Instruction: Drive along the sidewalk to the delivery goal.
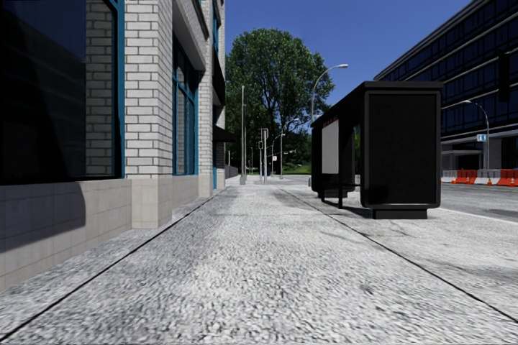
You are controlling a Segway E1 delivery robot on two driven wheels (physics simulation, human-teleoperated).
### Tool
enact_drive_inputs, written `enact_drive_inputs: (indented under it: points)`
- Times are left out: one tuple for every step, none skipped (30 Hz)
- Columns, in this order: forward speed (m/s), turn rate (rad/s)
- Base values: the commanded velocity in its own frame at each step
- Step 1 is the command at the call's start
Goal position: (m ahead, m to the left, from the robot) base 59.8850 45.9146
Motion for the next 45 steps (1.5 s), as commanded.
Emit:
enact_drive_inputs:
  points:
    - [2.00,0.00]
    - [2.00,0.00]
    - [2.00,0.00]
    - [2.00,0.00]
    - [2.00,0.00]
    - [2.00,0.00]
    - [2.00,0.00]
    - [2.00,0.00]
    - [2.00,0.00]
    - [2.00,0.00]
    - [2.00,0.00]
    - [2.00,0.00]
    - [2.00,0.00]
    - [2.00,0.00]
    - [2.00,0.00]
    - [2.00,0.00]
    - [2.00,0.00]
    - [2.00,0.00]
    - [2.00,0.00]
    - [2.00,0.00]
    - [2.00,0.00]
    - [2.00,0.00]
    - [2.00,0.00]
    - [2.00,0.00]
    - [2.00,0.00]
    - [2.00,0.00]
    - [2.00,0.00]
    - [2.00,0.00]
    - [2.00,0.00]
    - [2.00,0.00]
    - [2.00,0.00]
    - [2.00,0.00]
    - [2.00,0.00]
    - [2.00,0.00]
    - [2.00,0.00]
    - [2.00,0.00]
    - [2.00,0.00]
    - [2.00,0.00]
    - [2.00,0.00]
    - [2.00,0.00]
    - [2.00,0.00]
    - [2.00,0.00]
    - [2.00,0.00]
    - [2.00,0.00]
    - [2.00,0.00]
